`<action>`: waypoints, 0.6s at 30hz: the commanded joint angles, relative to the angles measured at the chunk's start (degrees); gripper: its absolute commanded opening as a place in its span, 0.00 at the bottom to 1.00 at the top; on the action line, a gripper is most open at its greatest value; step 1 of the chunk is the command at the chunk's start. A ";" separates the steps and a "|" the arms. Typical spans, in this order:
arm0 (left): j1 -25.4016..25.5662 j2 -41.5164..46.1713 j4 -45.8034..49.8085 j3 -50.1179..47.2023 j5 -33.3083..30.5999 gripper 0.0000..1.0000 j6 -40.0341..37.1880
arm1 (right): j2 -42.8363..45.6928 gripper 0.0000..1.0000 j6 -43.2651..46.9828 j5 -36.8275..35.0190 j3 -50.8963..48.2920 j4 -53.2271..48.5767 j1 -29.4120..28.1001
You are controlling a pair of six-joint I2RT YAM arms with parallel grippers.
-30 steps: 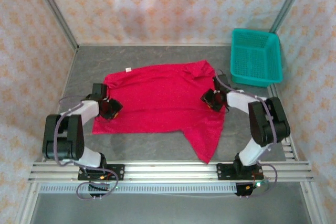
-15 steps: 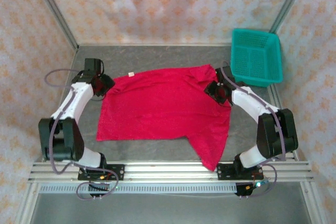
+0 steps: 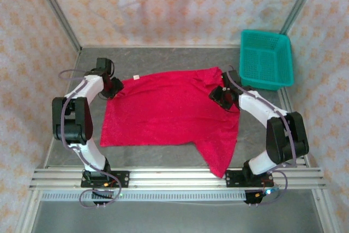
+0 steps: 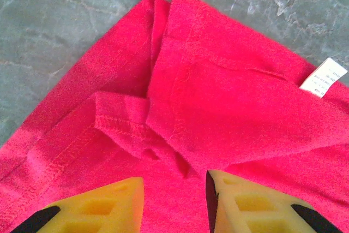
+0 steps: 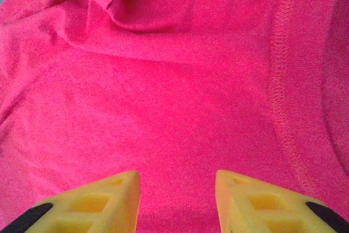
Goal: Fold the inside-out t-shirt
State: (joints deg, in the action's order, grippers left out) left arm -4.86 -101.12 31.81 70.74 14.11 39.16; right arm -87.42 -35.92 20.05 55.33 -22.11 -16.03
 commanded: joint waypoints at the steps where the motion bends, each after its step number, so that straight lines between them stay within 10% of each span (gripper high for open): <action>1: 0.47 -2.41 0.04 2.07 -0.47 0.37 -0.22 | -1.09 0.42 -0.25 1.08 -0.31 1.19 -0.52; 7: 0.82 -6.22 -0.45 2.91 -0.33 0.36 -0.13 | -1.28 0.42 -0.49 1.43 0.20 1.28 -0.67; 13: 0.91 -6.37 0.82 5.51 -1.69 0.01 0.13 | -2.22 0.42 -0.47 1.57 0.10 1.81 -1.27; 18: 1.78 -6.56 7.69 14.48 -6.90 0.00 -1.63 | -4.16 0.40 -0.22 0.40 -1.04 2.25 -2.52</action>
State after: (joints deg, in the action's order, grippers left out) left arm -3.84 -108.14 34.96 79.68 12.23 38.94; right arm -90.13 -35.92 21.43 55.31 -20.73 -17.85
